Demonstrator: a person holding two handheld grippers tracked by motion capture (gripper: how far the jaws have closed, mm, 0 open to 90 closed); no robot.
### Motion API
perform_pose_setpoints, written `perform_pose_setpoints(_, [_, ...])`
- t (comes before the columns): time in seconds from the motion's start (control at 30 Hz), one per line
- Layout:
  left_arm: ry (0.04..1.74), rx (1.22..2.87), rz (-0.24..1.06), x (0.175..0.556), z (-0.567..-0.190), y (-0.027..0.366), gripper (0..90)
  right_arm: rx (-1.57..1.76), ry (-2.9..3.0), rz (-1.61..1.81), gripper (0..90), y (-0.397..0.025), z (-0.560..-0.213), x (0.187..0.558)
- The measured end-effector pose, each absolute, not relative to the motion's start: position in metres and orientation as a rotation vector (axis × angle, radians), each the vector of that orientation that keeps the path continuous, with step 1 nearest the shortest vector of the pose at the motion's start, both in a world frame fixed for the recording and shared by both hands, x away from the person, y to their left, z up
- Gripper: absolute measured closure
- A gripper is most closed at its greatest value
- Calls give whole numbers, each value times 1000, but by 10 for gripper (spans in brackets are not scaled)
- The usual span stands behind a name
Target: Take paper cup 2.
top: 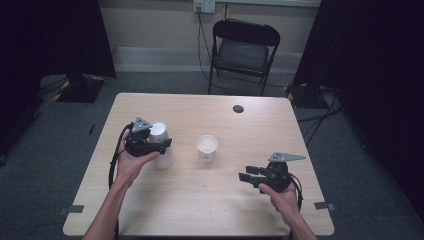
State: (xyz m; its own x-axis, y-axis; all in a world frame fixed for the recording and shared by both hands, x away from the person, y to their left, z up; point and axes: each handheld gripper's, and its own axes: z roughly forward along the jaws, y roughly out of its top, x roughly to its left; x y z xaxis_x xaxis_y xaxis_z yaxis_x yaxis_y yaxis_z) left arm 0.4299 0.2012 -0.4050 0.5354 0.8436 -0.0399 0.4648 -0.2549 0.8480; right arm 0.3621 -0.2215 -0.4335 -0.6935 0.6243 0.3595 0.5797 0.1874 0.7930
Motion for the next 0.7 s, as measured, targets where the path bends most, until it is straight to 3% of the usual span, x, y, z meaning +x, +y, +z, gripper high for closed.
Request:
perform_pose_setpoints(0.13, [1057, 1900, 536, 430, -405, 202, 250, 1215, 2385, 1559, 492, -222, -433, 362])
perform_pose_setpoints(0.7, [1052, 1850, 556, 428, -399, 204, 263, 1214, 2377, 1566, 492, -224, -432, 362])
